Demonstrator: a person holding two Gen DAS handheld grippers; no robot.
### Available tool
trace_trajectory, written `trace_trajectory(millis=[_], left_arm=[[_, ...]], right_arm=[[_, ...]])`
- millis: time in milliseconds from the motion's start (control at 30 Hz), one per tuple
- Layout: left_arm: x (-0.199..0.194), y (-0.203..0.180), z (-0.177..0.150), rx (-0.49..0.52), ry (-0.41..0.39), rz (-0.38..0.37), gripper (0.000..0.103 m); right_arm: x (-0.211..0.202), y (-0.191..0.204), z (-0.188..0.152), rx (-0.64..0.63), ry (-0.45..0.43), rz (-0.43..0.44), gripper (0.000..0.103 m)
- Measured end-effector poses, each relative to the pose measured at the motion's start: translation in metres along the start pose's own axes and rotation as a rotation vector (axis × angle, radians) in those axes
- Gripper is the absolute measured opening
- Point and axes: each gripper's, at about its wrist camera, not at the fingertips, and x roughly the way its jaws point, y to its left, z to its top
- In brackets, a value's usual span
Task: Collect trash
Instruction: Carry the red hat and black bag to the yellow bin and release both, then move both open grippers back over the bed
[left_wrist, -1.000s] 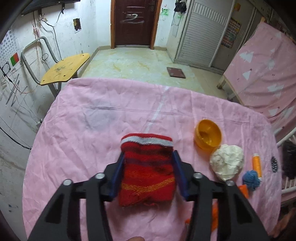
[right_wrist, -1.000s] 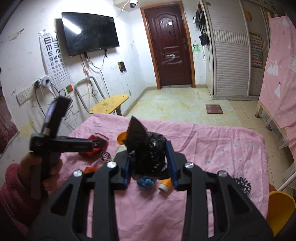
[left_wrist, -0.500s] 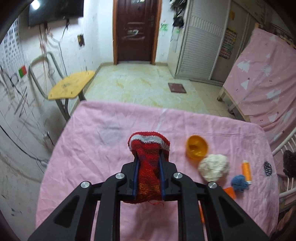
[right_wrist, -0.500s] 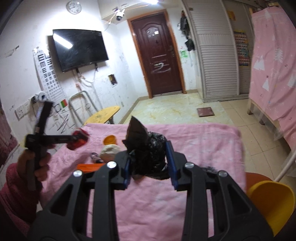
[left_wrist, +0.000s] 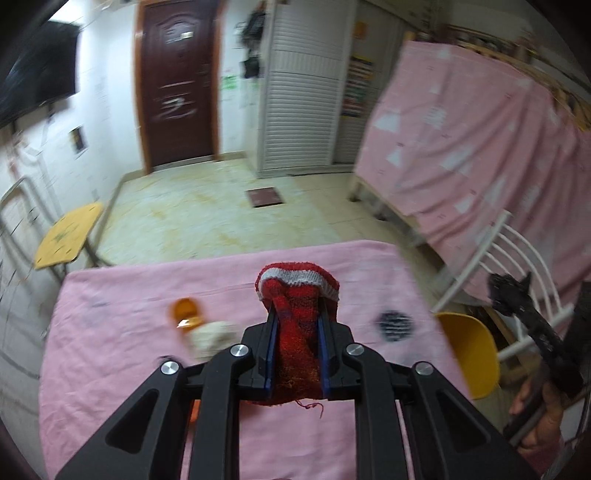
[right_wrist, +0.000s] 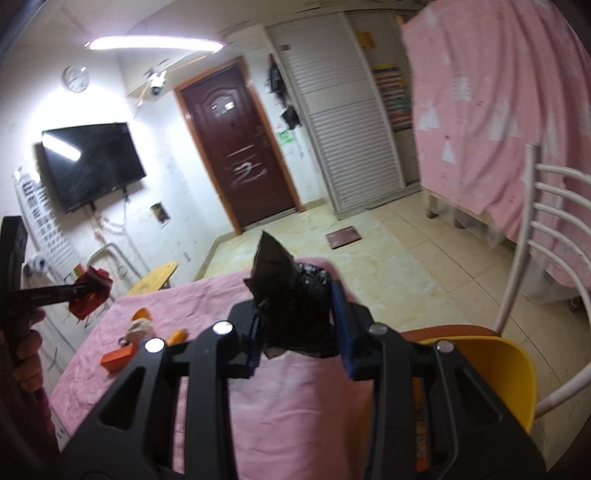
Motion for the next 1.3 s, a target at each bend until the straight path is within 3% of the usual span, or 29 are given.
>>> trace_trajectory(millis=[67,133,167,200,267,367,600,767,900,967,1033,1300], left_arm=[[0.006,-0.026,0.001,0.032,0.008,-0.034,0.011],[0.012,-0.057,0.001,0.066,0.019,-0.072,0.011],[0.017,-0.071,0.0,0.079,0.028,-0.089,0.011],[0.021,-0.083,-0.001,0.09,0.039,-0.105,0.011],[0.033,-0.114,-0.003,0.12,0.068,-0.147,0.011],[0.05,-0.152,-0.008,0.166,0.104,-0.188,0.011],[0.09,-0.23,-0.021,0.271,0.15,-0.274,0.011],[0.11,-0.267,-0.023,0.323,0.156,-0.299,0.011],[0.121,-0.281,-0.02,0.321,0.18,-0.322,0.024],[0.122,-0.281,-0.021,0.306,0.182,-0.33,0.039],[0.121,-0.279,-0.021,0.303,0.174,-0.321,0.045],[0.096,-0.248,-0.019,0.271,0.144,-0.29,0.046]], right_arm=[[-0.008,-0.019,0.003,0.018,-0.013,-0.051,0.032],[-0.013,-0.036,0.003,0.058,-0.01,-0.05,0.032],[-0.014,-0.048,0.002,0.09,0.004,-0.036,0.039],[-0.015,-0.054,0.002,0.109,0.005,-0.031,0.057],[-0.02,-0.073,0.002,0.168,-0.015,-0.029,0.081],[-0.029,-0.09,0.002,0.214,-0.04,-0.045,0.081],[-0.072,-0.118,0.003,0.34,-0.198,-0.062,0.081],[-0.083,-0.13,0.002,0.386,-0.232,-0.065,0.082],[-0.083,-0.134,0.004,0.397,-0.239,-0.071,0.082],[-0.083,-0.135,0.004,0.399,-0.24,-0.072,0.082],[-0.082,-0.136,0.004,0.402,-0.238,-0.069,0.082],[-0.073,-0.118,0.005,0.361,-0.203,-0.061,0.086]])
